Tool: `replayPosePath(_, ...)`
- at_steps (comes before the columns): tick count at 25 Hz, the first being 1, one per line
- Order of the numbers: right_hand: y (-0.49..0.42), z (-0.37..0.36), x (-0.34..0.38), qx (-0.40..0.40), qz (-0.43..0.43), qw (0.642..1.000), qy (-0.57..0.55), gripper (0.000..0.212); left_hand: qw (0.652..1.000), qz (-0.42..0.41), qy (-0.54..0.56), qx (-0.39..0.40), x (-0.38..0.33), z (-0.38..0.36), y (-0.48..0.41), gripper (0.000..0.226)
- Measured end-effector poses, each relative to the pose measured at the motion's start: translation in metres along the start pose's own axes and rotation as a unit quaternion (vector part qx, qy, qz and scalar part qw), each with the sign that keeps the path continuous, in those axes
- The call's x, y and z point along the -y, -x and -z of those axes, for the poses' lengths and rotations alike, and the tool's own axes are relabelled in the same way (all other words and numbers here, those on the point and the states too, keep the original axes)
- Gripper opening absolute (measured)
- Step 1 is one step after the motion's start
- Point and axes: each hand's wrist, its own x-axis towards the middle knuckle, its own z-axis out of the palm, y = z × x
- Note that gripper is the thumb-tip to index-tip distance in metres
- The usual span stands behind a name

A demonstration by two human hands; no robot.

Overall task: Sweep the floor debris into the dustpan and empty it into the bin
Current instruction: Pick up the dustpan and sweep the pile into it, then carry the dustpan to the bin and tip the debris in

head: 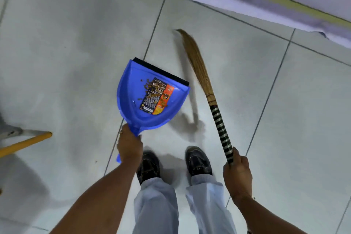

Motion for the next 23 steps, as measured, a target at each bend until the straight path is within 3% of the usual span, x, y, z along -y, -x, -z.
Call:
replayPosePath(5,0.027,0.069,-0.011,-0.025,-0.084,0.995,-0.047,0.048,0.998,-0.050,0.026,0.032,-0.083,0.005,0.118,0.044)
replayPosePath(10,0.043,0.141,-0.077,0.004,-0.132,0.987,-0.094,0.038,0.988,-0.143,0.001,0.053,-0.165,-0.022,0.219,0.044)
replayPosePath(17,0.050,0.228,-0.175,0.024,-0.196,0.960,-0.199,0.028,0.959,-0.266,-0.084,0.051,-0.253,-0.072,0.324,0.040)
replayPosePath(23,0.041,0.310,-0.262,0.025,-0.237,0.945,-0.223,0.025,0.918,-0.355,-0.134,0.117,-0.323,-0.132,0.401,0.037)
